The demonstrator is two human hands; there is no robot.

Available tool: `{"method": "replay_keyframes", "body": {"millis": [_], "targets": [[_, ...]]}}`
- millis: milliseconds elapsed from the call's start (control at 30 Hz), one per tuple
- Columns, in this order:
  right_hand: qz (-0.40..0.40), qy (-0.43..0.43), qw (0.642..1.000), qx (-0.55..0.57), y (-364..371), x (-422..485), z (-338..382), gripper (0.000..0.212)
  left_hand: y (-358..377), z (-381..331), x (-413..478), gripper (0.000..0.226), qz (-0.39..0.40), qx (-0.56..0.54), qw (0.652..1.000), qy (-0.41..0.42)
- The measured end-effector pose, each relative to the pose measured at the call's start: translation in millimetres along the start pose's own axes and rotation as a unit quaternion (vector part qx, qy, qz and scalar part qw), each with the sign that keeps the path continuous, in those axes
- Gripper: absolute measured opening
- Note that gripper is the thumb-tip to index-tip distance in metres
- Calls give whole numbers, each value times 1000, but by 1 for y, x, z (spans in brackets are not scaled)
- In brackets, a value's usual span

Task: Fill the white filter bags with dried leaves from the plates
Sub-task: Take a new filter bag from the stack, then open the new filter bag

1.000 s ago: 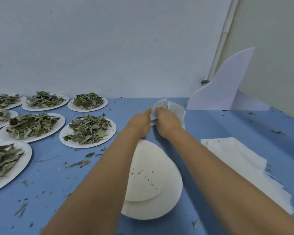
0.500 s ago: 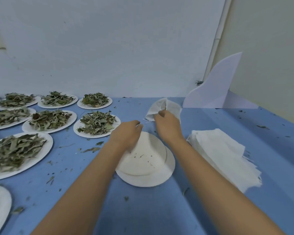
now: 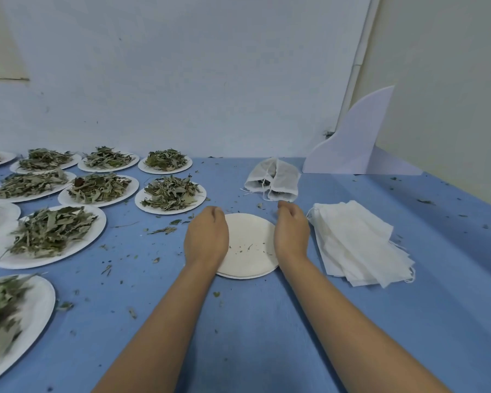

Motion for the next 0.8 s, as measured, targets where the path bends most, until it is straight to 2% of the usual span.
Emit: {"method": "replay_keyframes", "body": {"millis": [67, 167, 267, 333, 400, 500, 567, 700, 800], "targets": [[6, -40, 999, -16, -1, -2, 5, 37, -4, -5, -1, 33, -9, 16, 1000, 2], [-8, -150, 988, -38, -9, -9, 24, 30, -6, -24, -6, 35, -22, 50, 996, 63], [-107, -226, 968, -2, -34, -15, 44, 26, 12, -56, -18, 29, 9, 33, 990, 139], [-203, -221, 952, 63, -58, -15, 47, 23, 34, -74, -27, 25, 56, -2, 986, 155], [-260, -186, 939, 123, -75, -9, 42, 20, 57, -88, -36, 34, 102, -50, 985, 130], [-279, -143, 939, 140, -87, 0, 32, 20, 87, -100, -47, 53, 147, -75, 983, 77], [-280, -123, 941, 143, -91, 5, 26, 20, 101, -101, -48, 56, 171, -69, 982, 46], [-267, -101, 946, 150, -96, 10, 21, 23, 107, -100, -45, 29, 205, -101, 973, 38], [-260, -110, 949, 142, -97, 8, 27, 21, 91, -99, -40, 14, 160, -234, 959, 10]]}}
Point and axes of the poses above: each hand's wrist, its own x-axis towards the middle knuckle, its own y-axis out of the palm, z = x × y, the point moved 6 cm from there along x, towards the middle knuckle, and after that the axes turned 10 degrees about -x, right-handed, at the moved point
